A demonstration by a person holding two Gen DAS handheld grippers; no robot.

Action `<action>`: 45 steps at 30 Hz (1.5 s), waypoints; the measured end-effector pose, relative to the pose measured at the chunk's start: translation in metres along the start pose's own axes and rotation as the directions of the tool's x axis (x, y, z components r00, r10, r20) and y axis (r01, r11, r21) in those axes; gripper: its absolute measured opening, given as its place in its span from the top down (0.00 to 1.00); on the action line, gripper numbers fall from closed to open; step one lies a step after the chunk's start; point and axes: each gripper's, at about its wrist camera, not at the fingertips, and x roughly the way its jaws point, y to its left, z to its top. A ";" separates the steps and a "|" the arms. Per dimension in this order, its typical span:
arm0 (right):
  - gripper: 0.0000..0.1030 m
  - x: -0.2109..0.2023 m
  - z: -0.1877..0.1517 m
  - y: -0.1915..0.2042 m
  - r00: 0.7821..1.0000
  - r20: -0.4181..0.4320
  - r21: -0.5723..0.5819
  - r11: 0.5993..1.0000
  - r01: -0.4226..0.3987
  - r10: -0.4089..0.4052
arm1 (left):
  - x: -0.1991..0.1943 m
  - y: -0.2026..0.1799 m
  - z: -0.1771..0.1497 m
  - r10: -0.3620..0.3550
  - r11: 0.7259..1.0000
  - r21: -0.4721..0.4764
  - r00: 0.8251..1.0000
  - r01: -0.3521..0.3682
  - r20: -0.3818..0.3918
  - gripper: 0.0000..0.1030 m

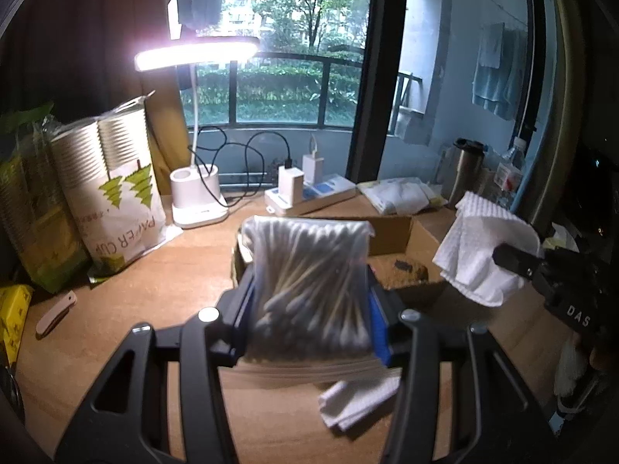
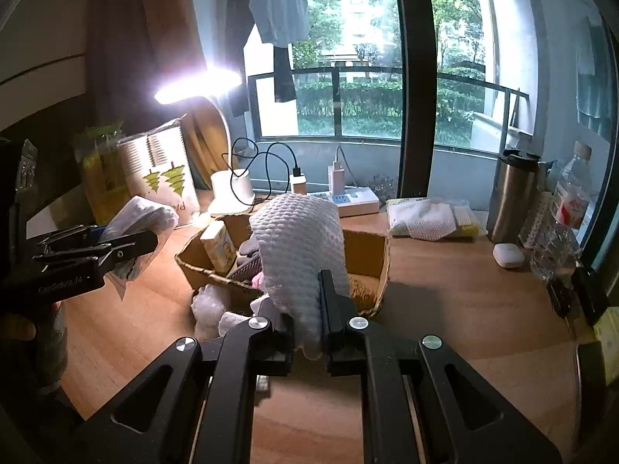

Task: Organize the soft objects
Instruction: 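Lower the swab bag and towel into the box and open both tools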

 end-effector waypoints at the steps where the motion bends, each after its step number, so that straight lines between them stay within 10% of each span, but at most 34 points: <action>1: 0.89 0.002 0.002 -0.002 1.000 0.003 0.001 1.000 0.000 0.000 | 0.002 0.000 0.002 -0.001 1.000 0.000 1.000 0.001 0.004 0.51; 45: 0.89 0.147 -0.010 -0.040 0.987 -0.158 -0.003 1.000 0.031 -0.031 | 0.142 -0.001 -0.016 0.026 1.000 0.021 0.989 -0.023 -0.147 0.49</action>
